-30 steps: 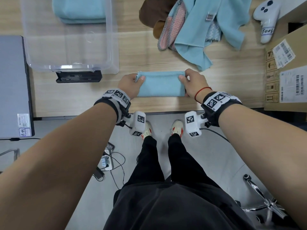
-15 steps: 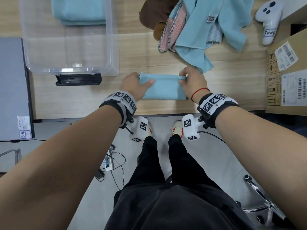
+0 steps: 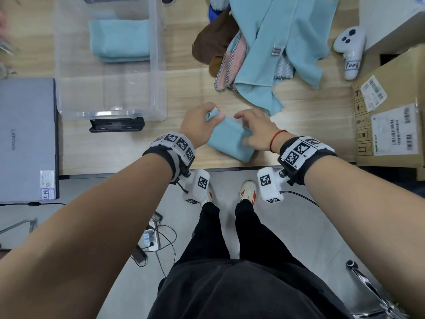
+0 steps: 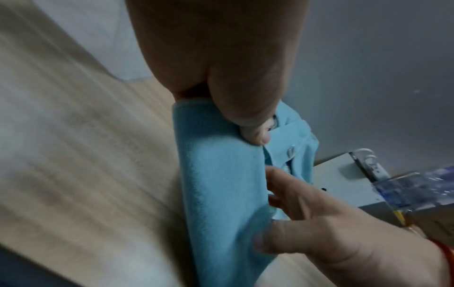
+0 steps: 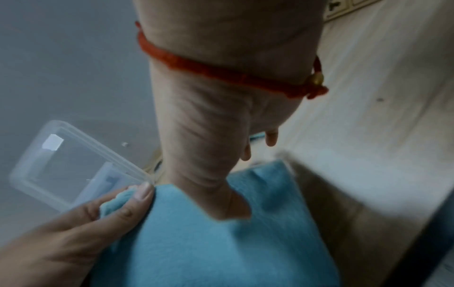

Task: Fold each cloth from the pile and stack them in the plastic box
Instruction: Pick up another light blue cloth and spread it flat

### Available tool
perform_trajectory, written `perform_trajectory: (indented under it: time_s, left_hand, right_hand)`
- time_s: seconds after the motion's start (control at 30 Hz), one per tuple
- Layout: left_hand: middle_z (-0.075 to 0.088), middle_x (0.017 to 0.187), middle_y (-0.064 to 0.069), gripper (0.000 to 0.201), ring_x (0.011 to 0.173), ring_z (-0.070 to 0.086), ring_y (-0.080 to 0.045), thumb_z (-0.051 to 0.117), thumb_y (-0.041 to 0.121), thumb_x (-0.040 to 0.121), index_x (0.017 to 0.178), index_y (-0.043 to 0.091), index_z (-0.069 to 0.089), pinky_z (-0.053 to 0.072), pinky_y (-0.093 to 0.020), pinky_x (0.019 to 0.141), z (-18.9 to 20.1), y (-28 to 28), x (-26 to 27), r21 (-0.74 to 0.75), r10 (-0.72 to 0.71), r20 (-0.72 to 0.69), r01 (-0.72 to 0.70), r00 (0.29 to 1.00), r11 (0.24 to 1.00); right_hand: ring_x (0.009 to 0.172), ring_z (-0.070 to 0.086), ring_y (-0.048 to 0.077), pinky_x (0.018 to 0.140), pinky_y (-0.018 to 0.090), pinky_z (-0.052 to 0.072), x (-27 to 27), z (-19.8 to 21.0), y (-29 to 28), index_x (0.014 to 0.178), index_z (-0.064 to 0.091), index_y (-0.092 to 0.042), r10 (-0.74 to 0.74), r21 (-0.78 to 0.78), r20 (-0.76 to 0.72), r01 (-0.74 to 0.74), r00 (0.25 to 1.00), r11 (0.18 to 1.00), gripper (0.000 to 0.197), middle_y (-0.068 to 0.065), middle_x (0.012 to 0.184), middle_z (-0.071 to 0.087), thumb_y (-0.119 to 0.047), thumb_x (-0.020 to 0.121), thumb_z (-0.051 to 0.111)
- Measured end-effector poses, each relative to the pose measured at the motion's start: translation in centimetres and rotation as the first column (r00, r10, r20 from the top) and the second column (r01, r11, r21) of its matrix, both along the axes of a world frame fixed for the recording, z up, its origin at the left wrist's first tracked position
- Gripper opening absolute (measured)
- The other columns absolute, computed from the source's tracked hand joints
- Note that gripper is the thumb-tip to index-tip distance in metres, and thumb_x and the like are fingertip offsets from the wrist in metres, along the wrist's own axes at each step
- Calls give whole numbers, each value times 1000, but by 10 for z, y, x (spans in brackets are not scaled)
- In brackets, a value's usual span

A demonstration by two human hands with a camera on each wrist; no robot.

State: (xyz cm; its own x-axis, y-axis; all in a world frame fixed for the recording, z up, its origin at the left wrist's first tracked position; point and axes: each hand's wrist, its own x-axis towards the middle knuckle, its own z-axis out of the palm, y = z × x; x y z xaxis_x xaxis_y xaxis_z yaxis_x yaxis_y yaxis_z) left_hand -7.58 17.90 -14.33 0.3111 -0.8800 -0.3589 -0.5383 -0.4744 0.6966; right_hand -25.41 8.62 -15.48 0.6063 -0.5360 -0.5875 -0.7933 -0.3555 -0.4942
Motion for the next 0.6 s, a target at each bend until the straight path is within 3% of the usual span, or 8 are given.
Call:
perform_trajectory:
  time_s: [0.07, 0.17, 0.23, 0.27, 0.37, 0.43, 0.5, 0.6]
  left_hand:
    - [65, 81, -1, 20, 78, 59, -17, 62, 35, 90, 91, 15, 65, 39, -26, 65, 22, -9, -4, -36, -69, -24, 69, 997, 997]
    - [68, 81, 2, 18, 78, 61, -13, 68, 33, 86, 89, 16, 69, 38, -21, 66, 55, -22, -7, -63, -115, 26, 116, 993, 991]
    - [69, 82, 2, 19, 79, 61, -13, 69, 35, 85, 88, 17, 71, 43, -25, 69, 76, -28, -4, -73, -87, 70, 92, 994, 993]
    - [70, 84, 2, 19, 80, 62, -13, 69, 36, 84, 89, 17, 72, 45, -26, 72, 86, -30, -1, -87, -67, 84, 74, 994, 993]
    - [72, 90, 1, 16, 87, 63, -12, 69, 29, 85, 94, 16, 75, 46, -25, 77, 114, -34, 11, -167, 14, 72, -2, 997, 986]
    - [71, 90, 0, 15, 87, 63, -11, 71, 26, 84, 95, 16, 75, 48, -24, 80, 132, -32, 22, -229, 111, 40, -99, 993, 968]
    - [69, 87, 2, 14, 85, 61, -11, 72, 31, 83, 94, 23, 74, 47, -23, 82, 146, -29, 33, -267, 196, 57, -174, 979, 948]
    - [68, 81, 3, 14, 79, 58, -14, 72, 39, 82, 93, 29, 74, 47, -27, 78, 159, -23, 52, -250, 217, 134, -179, 967, 952]
  right_hand:
    - [131, 35, 25, 104, 50, 36, 6, 21, -5, 141, 32, -33, 126, 36, 10, -127, 992, 991, 83, -2, 141, 42, -39, 71, 76]
    - [113, 53, 28, 93, 42, 43, 12, 47, -15, 136, 39, -21, 228, 8, 36, -228, 973, 974, 71, 5, 117, 58, -61, 82, 62]
    - [101, 56, 29, 84, 38, 42, 11, 61, -22, 127, 47, -13, 246, -8, 39, -245, 969, 969, 56, 7, 105, 60, -57, 92, 49]
    - [100, 57, 29, 84, 37, 42, 9, 68, -25, 125, 50, -12, 235, 3, 68, -235, 970, 972, 51, 9, 108, 61, -53, 95, 47]
    - [95, 59, 25, 81, 34, 43, 0, 87, -39, 119, 57, -12, 180, -4, 191, -182, 965, 983, 37, 8, 107, 63, -42, 98, 49]
    - [75, 56, 24, 70, 34, 41, -4, 104, -47, 93, 60, -12, 129, -40, 261, -123, 957, 992, 28, 5, 84, 59, -38, 98, 52]
    - [67, 55, 23, 68, 37, 44, -3, 119, -56, 71, 54, -19, 78, -46, 320, -66, 944, 997, 29, 1, 68, 54, -34, 96, 58]
    - [65, 60, 17, 75, 39, 57, 5, 135, -68, 79, 68, -15, -58, 44, 389, 44, 920, 998, 18, 4, 69, 63, -29, 90, 68]
